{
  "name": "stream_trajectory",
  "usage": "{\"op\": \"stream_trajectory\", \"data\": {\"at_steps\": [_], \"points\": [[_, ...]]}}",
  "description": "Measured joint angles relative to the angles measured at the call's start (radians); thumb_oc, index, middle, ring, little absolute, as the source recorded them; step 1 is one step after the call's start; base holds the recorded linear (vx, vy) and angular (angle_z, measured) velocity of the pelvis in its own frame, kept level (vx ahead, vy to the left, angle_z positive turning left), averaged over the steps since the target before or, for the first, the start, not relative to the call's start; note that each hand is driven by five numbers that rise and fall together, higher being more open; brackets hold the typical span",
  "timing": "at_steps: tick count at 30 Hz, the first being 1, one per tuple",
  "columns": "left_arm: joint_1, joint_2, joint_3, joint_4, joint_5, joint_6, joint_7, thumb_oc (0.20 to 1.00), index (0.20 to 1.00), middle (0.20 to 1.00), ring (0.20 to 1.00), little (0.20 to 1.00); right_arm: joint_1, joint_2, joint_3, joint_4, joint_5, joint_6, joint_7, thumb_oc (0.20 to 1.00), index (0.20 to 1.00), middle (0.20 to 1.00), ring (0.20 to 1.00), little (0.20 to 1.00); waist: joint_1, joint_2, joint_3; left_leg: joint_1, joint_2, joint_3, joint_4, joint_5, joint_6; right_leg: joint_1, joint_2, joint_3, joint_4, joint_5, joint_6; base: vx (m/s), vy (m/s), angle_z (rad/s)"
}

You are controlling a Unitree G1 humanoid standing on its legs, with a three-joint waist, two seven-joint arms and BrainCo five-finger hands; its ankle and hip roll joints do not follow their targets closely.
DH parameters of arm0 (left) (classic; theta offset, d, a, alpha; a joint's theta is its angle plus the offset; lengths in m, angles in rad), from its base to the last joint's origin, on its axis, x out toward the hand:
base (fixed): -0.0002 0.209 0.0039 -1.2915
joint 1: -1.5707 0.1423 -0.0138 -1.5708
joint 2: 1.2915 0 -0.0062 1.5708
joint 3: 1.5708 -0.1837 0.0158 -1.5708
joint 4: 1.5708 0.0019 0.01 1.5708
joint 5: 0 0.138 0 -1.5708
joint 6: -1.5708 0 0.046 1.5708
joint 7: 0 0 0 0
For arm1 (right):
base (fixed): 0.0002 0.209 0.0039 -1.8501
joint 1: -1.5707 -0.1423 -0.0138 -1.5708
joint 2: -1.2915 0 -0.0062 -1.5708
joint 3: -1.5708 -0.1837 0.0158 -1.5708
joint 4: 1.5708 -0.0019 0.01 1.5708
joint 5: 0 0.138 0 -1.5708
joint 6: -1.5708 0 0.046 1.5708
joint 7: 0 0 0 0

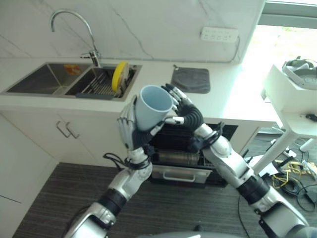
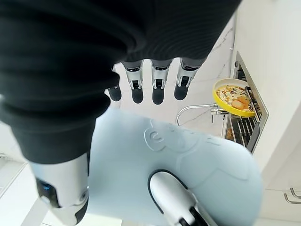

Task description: Place the dishes in the dishwasher.

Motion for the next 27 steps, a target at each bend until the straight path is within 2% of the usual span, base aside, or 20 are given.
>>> {"op": "stream_trajectory", "data": {"at_steps": [19, 27], "points": [[-0.003, 0.003, -0.022, 0.000, -0.027, -0.026, -0.049, 0.200, 0.200, 0.200, 0.200, 0.200, -0.007, 0.015, 0.007, 0.008, 0.044, 0.058, 0.032, 1.000, 1.000, 1.000, 1.000, 1.000, 0.000, -0.014, 0.002, -0.005, -0.002, -0.016, -0.002, 0.003, -0.002, 0.003, -0.003, -0.015, 0.000, -0.001, 0.001, 0.00, -0.001, 0.01], [-0.007, 0.003, -0.026, 0.000, -0.027, -0.026, -0.058, 0.200, 0.200, 0.200, 0.200, 0.200, -0.007, 0.016, 0.009, 0.008, 0.078, 0.060, 0.037, 1.000, 1.000, 1.000, 1.000, 1.000, 0.000, -0.015, 0.002, -0.007, -0.002, -0.019, -0.002, 0.003, -0.002, 0.003, -0.003, -0.020, 0.000, -0.004, 0.001, 0.00, 0.000, 0.00]]}}
